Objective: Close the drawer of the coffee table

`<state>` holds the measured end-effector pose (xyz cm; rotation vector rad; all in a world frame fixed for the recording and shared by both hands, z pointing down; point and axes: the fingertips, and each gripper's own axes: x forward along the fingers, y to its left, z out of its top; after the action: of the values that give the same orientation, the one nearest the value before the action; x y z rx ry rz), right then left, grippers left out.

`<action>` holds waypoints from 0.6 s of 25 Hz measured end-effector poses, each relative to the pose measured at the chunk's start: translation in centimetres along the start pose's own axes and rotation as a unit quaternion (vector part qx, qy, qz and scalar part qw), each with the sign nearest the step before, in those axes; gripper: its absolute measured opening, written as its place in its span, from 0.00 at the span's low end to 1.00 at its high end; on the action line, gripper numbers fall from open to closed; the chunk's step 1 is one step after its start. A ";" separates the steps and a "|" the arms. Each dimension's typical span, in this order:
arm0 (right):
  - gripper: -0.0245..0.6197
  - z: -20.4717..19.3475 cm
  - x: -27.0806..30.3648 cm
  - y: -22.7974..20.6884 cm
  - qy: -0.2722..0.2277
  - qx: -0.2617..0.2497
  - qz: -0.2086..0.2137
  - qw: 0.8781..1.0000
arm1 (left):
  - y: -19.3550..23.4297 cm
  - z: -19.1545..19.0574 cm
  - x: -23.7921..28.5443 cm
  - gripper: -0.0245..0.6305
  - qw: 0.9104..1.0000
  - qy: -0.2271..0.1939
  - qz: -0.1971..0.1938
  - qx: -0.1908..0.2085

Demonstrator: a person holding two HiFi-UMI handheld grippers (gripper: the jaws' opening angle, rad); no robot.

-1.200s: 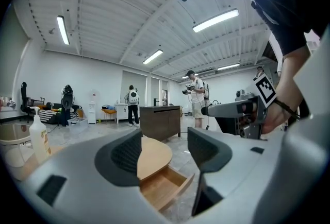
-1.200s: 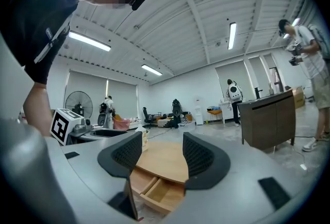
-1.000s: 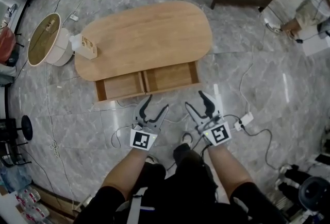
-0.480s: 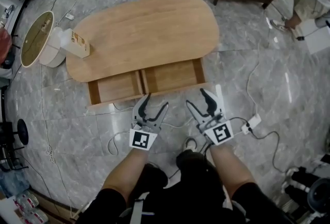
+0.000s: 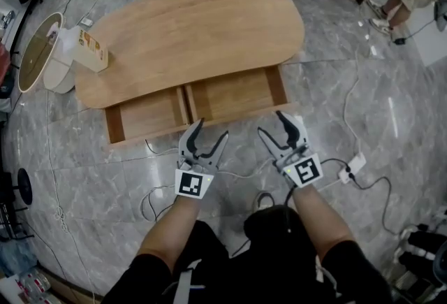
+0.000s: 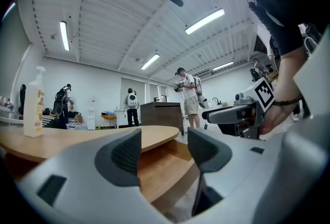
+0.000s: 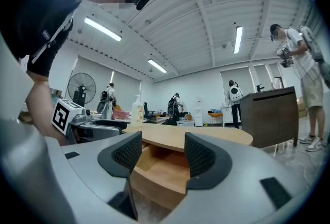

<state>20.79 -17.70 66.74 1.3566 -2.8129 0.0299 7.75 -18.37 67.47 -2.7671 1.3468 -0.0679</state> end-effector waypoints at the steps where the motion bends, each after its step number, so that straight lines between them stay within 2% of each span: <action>1: 0.41 -0.8 -0.1 -0.2 -0.003 0.004 -0.003 1.000 | 0.0 -0.7 0.0 0.44 1.000 -0.005 0.001 0.001; 6: 0.41 -3.9 -0.1 -2.6 -0.018 0.009 -0.015 1.000 | -1.3 -4.3 0.3 0.44 0.999 -0.006 -0.024 0.032; 9: 0.41 -5.0 0.7 -2.0 -0.020 0.009 0.007 1.000 | -1.9 -5.4 0.6 0.44 0.996 -0.011 -0.040 0.073; 12: 0.41 -6.6 1.2 -1.1 -0.012 -0.007 0.034 0.999 | -2.5 -6.8 0.7 0.44 0.998 -0.005 -0.041 0.046; 15: 0.41 -8.2 1.4 -1.2 -0.007 -0.018 0.037 0.999 | -2.1 -7.9 1.0 0.44 0.999 -0.004 -0.036 0.031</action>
<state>20.95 -19.29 74.98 1.2501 -2.8592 -0.0280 9.52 -18.14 75.50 -2.7606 1.2218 -0.0996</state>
